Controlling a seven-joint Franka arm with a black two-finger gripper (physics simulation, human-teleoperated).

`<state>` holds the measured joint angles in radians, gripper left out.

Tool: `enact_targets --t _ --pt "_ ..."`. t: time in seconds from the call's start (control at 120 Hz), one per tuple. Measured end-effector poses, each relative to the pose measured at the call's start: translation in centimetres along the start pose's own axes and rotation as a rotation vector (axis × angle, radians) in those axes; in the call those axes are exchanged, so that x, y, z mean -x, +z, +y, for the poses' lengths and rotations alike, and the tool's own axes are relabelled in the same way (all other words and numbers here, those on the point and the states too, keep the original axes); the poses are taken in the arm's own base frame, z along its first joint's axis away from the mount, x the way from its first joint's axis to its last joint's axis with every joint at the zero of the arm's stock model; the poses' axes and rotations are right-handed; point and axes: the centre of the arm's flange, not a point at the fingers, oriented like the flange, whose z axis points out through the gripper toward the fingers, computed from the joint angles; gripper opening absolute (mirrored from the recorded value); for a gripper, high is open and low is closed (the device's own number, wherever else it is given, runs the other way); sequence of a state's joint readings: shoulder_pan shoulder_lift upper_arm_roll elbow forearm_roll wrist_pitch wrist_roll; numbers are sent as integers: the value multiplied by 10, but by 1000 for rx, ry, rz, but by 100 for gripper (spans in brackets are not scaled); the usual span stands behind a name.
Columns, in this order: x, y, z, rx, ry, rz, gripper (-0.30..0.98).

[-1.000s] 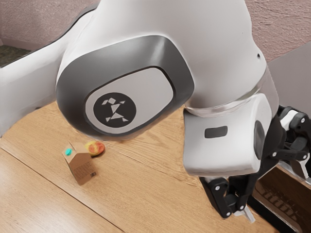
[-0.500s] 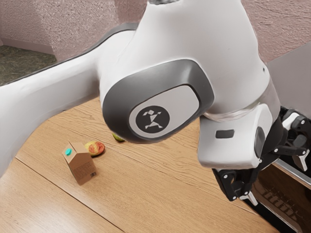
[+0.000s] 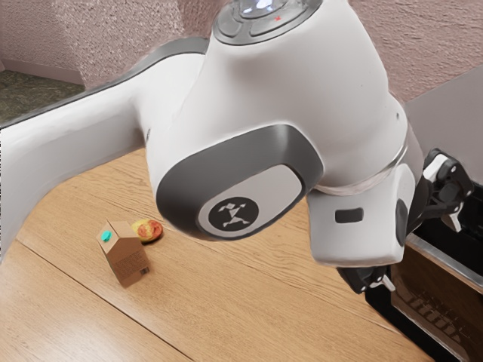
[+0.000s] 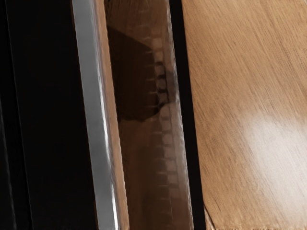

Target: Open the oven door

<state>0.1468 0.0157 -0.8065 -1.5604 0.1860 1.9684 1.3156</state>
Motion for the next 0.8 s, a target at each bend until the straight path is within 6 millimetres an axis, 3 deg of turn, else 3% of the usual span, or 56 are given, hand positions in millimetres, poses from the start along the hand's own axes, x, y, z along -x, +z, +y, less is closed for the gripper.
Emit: enact_targets --t 0.142,0.417,0.708,0.733,0.767,0.775,0.783,0.8 --pt "-11 17 7 -4 -39 -10 69" --pt "-40 31 8 -28 -86 34 69" --pt "-26 51 11 -18 -174 25 70" --pt "-21 51 24 -15 -184 -20 70" --pt "-14 33 61 -32 -214 -141 61" --pt "-29 23 76 -43 -196 -164 59" --pt "-57 8 98 -61 -160 -182 58" --pt "-138 -34 161 -126 -36 -196 59"
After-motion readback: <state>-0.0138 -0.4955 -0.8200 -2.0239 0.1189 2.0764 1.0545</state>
